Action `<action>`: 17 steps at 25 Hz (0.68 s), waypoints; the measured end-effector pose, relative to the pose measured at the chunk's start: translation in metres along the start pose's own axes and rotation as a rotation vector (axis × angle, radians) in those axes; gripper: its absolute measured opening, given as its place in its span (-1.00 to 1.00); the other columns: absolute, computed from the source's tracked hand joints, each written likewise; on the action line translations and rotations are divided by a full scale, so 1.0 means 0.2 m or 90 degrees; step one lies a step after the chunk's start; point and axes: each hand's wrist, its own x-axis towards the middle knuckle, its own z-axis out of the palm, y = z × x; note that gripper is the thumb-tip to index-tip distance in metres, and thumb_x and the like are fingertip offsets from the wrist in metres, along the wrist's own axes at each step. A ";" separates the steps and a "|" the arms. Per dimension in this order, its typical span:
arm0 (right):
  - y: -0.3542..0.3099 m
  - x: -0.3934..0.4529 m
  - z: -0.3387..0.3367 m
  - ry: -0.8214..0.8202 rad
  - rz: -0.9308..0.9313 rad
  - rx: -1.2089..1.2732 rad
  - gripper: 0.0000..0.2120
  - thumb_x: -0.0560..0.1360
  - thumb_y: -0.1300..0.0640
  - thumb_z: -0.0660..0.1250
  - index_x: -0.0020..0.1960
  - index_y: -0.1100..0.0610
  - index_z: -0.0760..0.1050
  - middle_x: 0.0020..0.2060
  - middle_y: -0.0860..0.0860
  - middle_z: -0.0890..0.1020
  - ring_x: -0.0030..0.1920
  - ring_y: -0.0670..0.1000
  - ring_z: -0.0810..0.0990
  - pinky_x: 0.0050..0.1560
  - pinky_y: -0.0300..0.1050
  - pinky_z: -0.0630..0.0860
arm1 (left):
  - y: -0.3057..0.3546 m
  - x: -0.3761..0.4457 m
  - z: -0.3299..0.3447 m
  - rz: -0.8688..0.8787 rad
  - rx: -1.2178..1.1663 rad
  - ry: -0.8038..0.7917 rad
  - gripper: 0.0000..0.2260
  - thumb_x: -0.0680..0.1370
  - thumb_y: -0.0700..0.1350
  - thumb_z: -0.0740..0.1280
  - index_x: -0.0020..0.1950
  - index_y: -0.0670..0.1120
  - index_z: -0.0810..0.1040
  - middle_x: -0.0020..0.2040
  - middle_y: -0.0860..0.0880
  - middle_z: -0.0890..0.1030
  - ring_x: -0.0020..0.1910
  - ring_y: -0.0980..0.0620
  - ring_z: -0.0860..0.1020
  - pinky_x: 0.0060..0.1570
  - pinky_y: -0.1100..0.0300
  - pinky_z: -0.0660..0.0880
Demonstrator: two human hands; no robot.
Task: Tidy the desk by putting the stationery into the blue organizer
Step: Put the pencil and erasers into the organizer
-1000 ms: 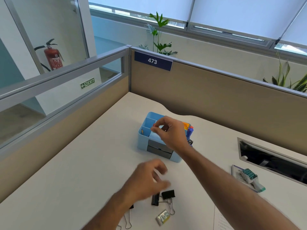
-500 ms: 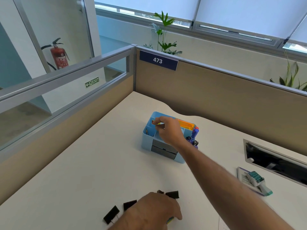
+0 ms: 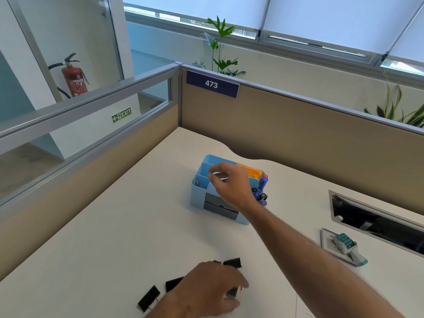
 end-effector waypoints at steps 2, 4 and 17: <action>-0.01 -0.02 -0.01 -0.009 0.000 0.050 -0.91 0.47 0.21 0.44 -0.03 0.17 0.65 -0.13 -0.01 0.70 -0.19 -0.15 0.65 -0.20 -0.34 0.58 | 0.01 -0.01 -0.05 -0.005 -0.158 0.139 -0.55 0.47 0.03 0.45 0.34 0.21 0.47 0.19 0.22 0.60 0.02 0.18 0.61 0.15 0.33 0.52; -0.02 -0.03 -0.02 -0.033 0.013 0.112 -0.93 0.46 0.20 0.45 -0.07 0.18 0.65 -0.19 0.00 0.70 -0.20 -0.07 0.68 -0.18 -0.13 0.65 | 0.01 0.00 -0.11 -0.023 -0.321 0.263 -0.48 0.44 -0.08 0.51 0.30 0.28 0.42 0.12 0.23 0.59 -0.09 0.14 0.65 0.03 0.24 0.61; -0.01 -0.12 -0.07 -0.221 0.002 0.140 -0.76 0.38 0.17 0.53 0.03 0.15 0.63 -0.10 0.01 0.70 -0.09 -0.01 0.68 -0.05 -0.05 0.66 | -0.16 0.09 -0.32 -0.041 -0.491 0.535 -0.31 0.53 -0.34 0.38 0.39 0.32 0.22 0.27 0.14 0.45 0.07 0.09 0.66 0.05 0.23 0.60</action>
